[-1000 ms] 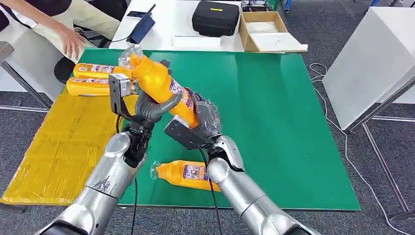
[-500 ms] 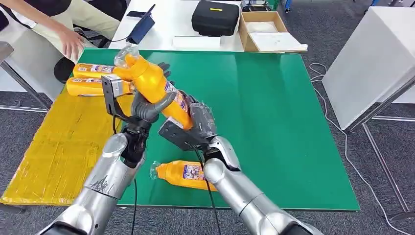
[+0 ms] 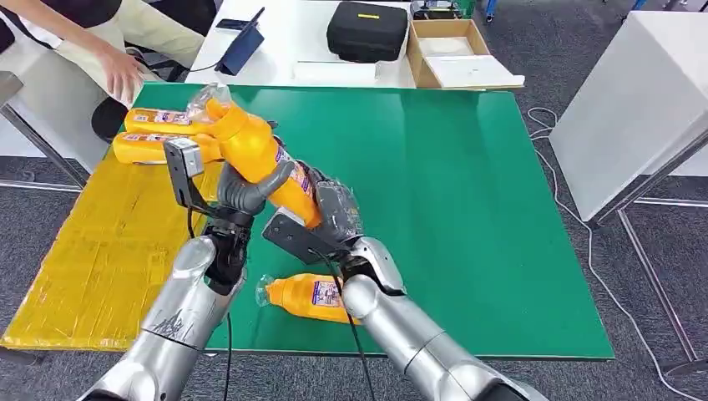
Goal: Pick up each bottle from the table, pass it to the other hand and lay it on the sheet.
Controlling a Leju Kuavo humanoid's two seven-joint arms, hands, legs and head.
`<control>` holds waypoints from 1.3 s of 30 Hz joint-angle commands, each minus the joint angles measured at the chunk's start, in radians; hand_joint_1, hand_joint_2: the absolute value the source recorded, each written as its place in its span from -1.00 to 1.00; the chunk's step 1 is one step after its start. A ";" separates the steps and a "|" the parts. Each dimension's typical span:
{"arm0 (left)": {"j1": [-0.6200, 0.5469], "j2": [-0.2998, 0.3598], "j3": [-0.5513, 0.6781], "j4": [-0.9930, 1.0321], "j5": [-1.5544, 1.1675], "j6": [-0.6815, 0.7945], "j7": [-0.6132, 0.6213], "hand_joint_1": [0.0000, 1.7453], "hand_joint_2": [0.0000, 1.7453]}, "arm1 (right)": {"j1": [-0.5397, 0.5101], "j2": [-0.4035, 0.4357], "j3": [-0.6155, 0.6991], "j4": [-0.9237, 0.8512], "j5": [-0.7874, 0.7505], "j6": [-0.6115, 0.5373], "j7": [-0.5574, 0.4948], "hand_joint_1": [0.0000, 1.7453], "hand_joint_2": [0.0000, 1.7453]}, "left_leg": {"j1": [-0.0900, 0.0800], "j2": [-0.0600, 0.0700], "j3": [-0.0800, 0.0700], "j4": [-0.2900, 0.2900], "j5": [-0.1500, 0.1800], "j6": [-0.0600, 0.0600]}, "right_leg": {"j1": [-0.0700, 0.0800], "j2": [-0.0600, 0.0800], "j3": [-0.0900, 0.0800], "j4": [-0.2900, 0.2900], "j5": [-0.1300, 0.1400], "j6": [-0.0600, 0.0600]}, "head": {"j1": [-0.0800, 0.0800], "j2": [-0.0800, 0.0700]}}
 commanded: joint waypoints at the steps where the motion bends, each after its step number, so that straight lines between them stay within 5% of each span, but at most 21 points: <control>1: -0.028 0.015 0.035 -0.018 -0.024 0.012 -0.005 1.00 1.00 | 0.063 -0.032 0.083 -0.022 -0.009 0.014 -0.053 1.00 1.00 | 0.001 -0.002 0.006 -0.001 -0.002 -0.003 | 0.001 -0.003 0.006 -0.001 -0.002 -0.002 | 0.000 0.000; 6: -0.062 0.016 0.046 0.016 -0.040 0.005 -0.017 1.00 1.00 | 0.095 -0.086 0.028 -0.138 -0.005 -0.009 -0.048 0.84 1.00 | 0.002 -0.004 0.005 0.000 -0.002 -0.003 | 0.002 -0.005 0.007 -0.001 -0.003 -0.003 | 0.000 0.000; 7: -0.069 0.019 0.046 0.023 -0.048 0.011 -0.022 1.00 1.00 | 0.107 -0.100 0.010 -0.173 -0.003 -0.009 -0.046 0.40 1.00 | 0.001 -0.004 0.005 0.000 -0.002 -0.003 | 0.001 -0.005 0.006 -0.001 -0.003 -0.002 | 0.000 0.000; 8: -0.071 0.021 0.048 0.024 -0.053 0.017 -0.026 1.00 1.00 | 0.112 -0.107 0.001 -0.188 -0.005 -0.010 -0.047 -0.96 1.00 | 0.001 -0.004 0.003 0.000 -0.001 -0.003 | 0.001 -0.004 0.004 -0.001 -0.002 -0.002 | 0.000 0.000; 24: -0.051 0.050 0.119 -0.004 -0.082 0.067 -0.040 1.00 1.00 | 0.205 -0.179 -0.092 -0.433 -0.015 0.016 -0.053 -1.00 1.00 | 0.001 -0.001 0.002 -0.001 -0.001 -0.002 | 0.001 -0.001 0.003 -0.001 -0.001 -0.001 | 0.000 0.000; 33: -0.076 0.067 0.113 0.035 -0.320 0.253 -0.055 1.00 1.00 | 0.243 -0.201 -0.125 -0.507 -0.033 -0.007 -0.064 -1.00 1.00 | 0.001 -0.002 0.002 0.000 -0.001 -0.002 | 0.001 -0.002 0.003 -0.001 -0.001 -0.002 | 0.000 0.000; 39: -0.156 0.150 0.135 0.199 -0.634 0.473 -0.079 1.00 1.00 | 0.274 -0.223 -0.182 -0.600 -0.034 -0.010 -0.062 -1.00 1.00 | 0.001 -0.002 0.004 0.000 -0.002 -0.003 | 0.001 -0.002 0.005 0.000 -0.002 -0.002 | 0.000 0.000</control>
